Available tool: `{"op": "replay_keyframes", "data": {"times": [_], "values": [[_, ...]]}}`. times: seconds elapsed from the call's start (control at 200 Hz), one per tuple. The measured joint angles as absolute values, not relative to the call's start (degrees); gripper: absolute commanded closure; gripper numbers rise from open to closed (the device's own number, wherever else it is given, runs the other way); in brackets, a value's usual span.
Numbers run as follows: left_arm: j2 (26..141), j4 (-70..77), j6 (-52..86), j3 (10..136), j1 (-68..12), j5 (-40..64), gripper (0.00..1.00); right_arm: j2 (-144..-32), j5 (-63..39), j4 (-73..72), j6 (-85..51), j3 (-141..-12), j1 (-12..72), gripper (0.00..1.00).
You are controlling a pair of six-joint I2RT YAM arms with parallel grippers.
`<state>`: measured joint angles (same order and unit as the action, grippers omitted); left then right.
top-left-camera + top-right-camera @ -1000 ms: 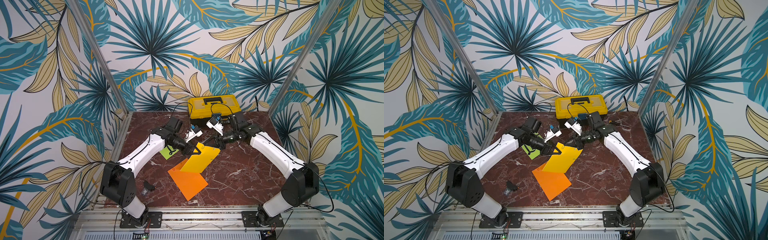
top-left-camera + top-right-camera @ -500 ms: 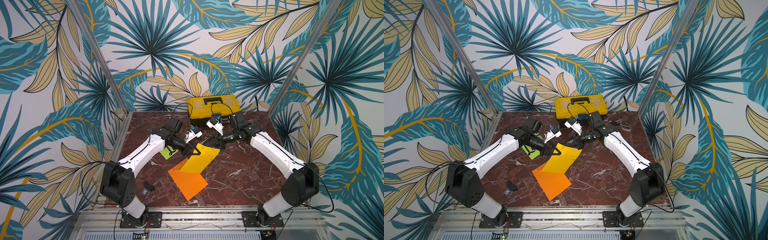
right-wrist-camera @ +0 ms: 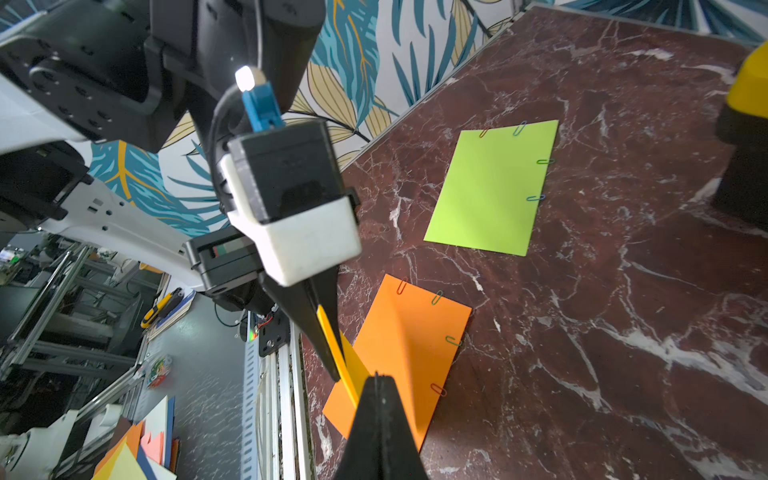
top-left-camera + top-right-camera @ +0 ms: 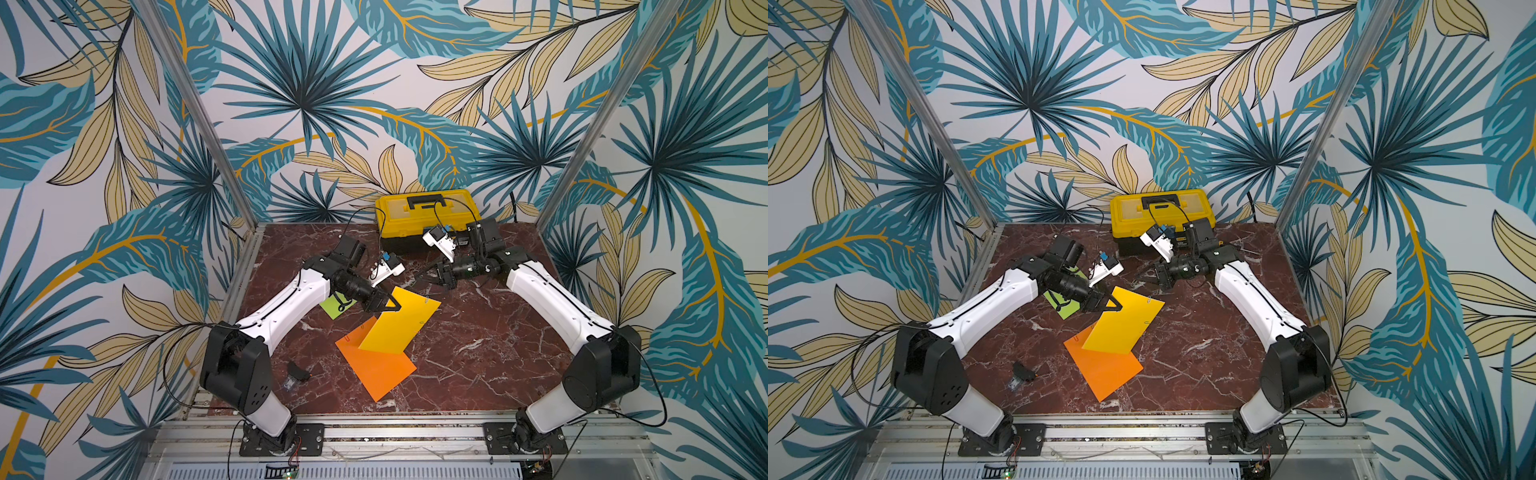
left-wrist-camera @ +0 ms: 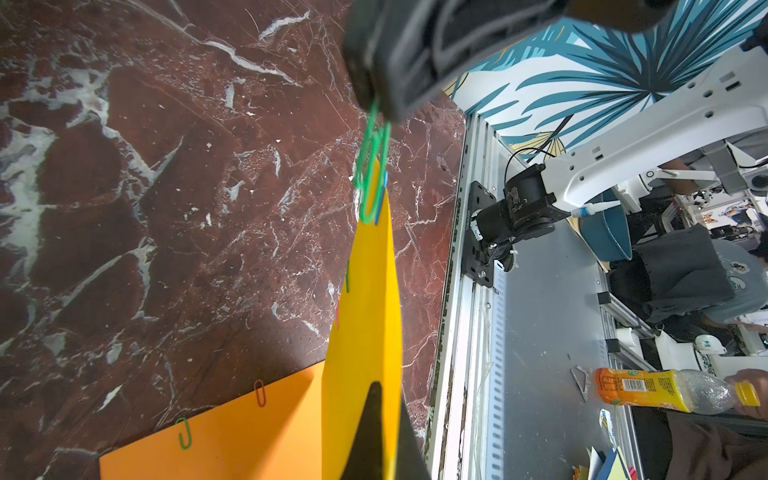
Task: Unclip the paperclips from the documents
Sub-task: Place the paper clip at the center of the board.
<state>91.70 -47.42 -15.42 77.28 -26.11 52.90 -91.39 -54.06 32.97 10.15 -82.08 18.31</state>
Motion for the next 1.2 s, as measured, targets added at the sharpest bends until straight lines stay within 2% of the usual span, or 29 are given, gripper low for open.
{"op": "replay_keyframes", "data": {"times": [0.16, 0.586, 0.941, 1.202], "values": [[91.7, -47.44, -15.64, 77.3, -26.11, 52.69, 1.0, -90.43, -50.68, 30.13, 5.69, -81.01, 14.98, 1.0], [91.7, -47.46, -14.63, 80.68, -25.78, 53.17, 1.0, -88.33, -33.95, 24.97, -8.58, -67.46, 4.56, 1.0], [91.74, -47.35, -12.71, 82.46, -25.78, 53.93, 1.0, -96.79, -26.76, 21.15, -17.1, -65.21, -3.99, 1.0], [91.74, -43.72, -9.52, 82.5, -25.78, 53.76, 1.0, -100.31, -23.97, 19.11, -20.91, -63.51, -6.81, 1.0]]}}
